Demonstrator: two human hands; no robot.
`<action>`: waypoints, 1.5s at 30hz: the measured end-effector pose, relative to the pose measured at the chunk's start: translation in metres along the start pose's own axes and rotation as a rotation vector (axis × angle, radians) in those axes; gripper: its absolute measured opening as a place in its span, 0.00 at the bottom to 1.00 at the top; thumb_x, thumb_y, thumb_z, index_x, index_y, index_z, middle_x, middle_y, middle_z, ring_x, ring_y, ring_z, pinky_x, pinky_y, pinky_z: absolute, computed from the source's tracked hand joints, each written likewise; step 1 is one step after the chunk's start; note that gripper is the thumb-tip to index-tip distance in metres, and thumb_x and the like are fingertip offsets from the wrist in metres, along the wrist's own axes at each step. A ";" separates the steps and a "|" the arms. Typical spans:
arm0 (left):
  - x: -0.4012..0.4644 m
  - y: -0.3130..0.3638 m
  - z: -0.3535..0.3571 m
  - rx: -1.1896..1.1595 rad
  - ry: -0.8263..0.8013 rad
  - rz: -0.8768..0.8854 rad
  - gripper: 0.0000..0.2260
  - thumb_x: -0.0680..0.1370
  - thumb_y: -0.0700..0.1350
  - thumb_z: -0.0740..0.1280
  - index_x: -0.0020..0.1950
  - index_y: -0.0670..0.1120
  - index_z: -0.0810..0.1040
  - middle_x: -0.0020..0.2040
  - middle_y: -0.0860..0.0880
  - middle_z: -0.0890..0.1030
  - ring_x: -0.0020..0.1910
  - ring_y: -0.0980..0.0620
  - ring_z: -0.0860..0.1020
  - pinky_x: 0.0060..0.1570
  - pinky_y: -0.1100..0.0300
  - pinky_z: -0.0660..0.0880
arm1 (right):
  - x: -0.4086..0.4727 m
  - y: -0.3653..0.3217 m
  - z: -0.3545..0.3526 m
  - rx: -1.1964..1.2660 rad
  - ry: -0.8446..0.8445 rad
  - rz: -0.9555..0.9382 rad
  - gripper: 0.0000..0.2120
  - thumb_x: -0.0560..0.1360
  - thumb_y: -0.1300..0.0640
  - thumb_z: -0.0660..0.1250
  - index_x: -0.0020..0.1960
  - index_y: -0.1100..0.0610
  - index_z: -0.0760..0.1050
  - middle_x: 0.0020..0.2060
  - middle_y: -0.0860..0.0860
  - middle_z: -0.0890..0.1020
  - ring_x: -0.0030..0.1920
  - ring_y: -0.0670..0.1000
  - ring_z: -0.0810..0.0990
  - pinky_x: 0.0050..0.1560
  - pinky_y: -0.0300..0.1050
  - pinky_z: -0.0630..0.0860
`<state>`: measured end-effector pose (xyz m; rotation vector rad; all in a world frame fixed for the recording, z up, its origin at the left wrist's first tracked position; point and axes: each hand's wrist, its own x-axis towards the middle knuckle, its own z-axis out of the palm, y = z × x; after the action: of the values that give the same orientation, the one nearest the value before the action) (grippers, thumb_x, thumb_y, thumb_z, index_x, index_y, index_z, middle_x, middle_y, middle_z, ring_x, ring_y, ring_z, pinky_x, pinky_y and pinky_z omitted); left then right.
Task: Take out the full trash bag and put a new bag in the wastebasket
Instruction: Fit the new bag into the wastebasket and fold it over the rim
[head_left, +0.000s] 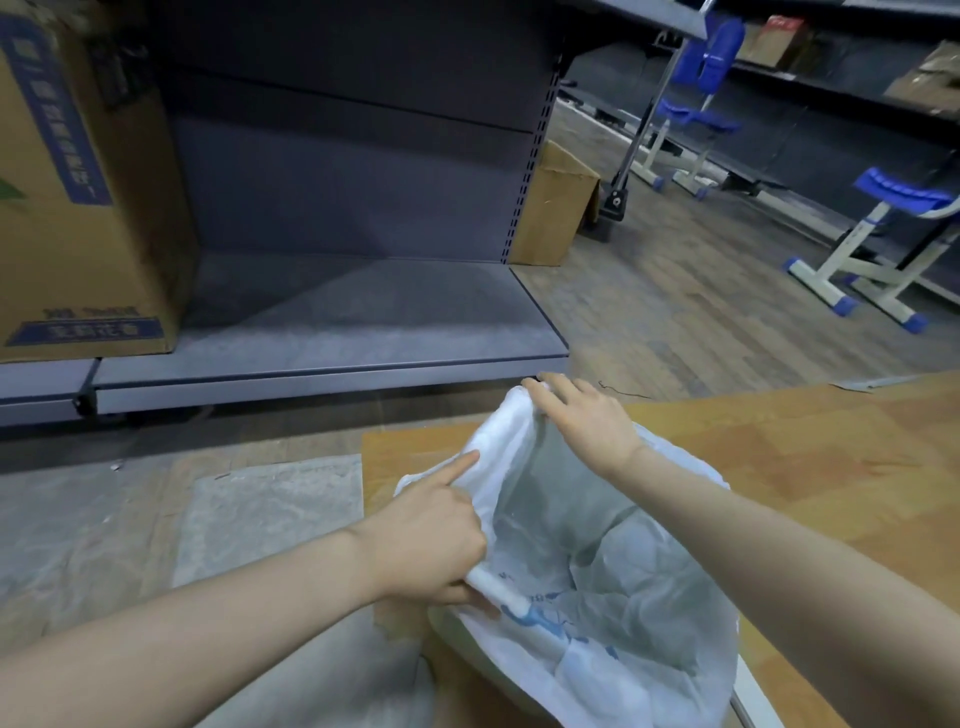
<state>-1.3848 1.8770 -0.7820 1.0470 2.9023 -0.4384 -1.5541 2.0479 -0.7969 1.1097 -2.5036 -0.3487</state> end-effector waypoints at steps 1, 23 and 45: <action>0.000 0.002 -0.003 0.007 -0.028 -0.007 0.20 0.78 0.55 0.58 0.41 0.41 0.80 0.38 0.43 0.81 0.42 0.41 0.77 0.72 0.44 0.37 | 0.001 0.001 -0.001 0.035 0.076 -0.013 0.38 0.46 0.75 0.75 0.56 0.56 0.78 0.47 0.54 0.85 0.31 0.57 0.81 0.18 0.38 0.70; 0.046 -0.023 -0.005 -0.643 0.417 -0.491 0.29 0.75 0.63 0.51 0.69 0.49 0.69 0.71 0.52 0.65 0.66 0.51 0.62 0.64 0.57 0.65 | -0.003 0.010 -0.011 0.400 -0.009 0.276 0.19 0.80 0.54 0.56 0.71 0.52 0.66 0.64 0.50 0.74 0.56 0.58 0.77 0.46 0.48 0.73; 0.061 -0.006 -0.008 -0.423 -0.002 -0.733 0.39 0.75 0.31 0.56 0.77 0.49 0.35 0.52 0.43 0.77 0.47 0.44 0.77 0.36 0.56 0.66 | -0.053 0.076 -0.018 0.656 -0.674 0.523 0.12 0.72 0.55 0.70 0.35 0.59 0.72 0.30 0.49 0.75 0.31 0.49 0.72 0.31 0.41 0.65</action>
<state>-1.4353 1.9128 -0.7797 -0.0855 3.0730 0.1786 -1.5639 2.1363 -0.7650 0.4997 -3.5248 0.3386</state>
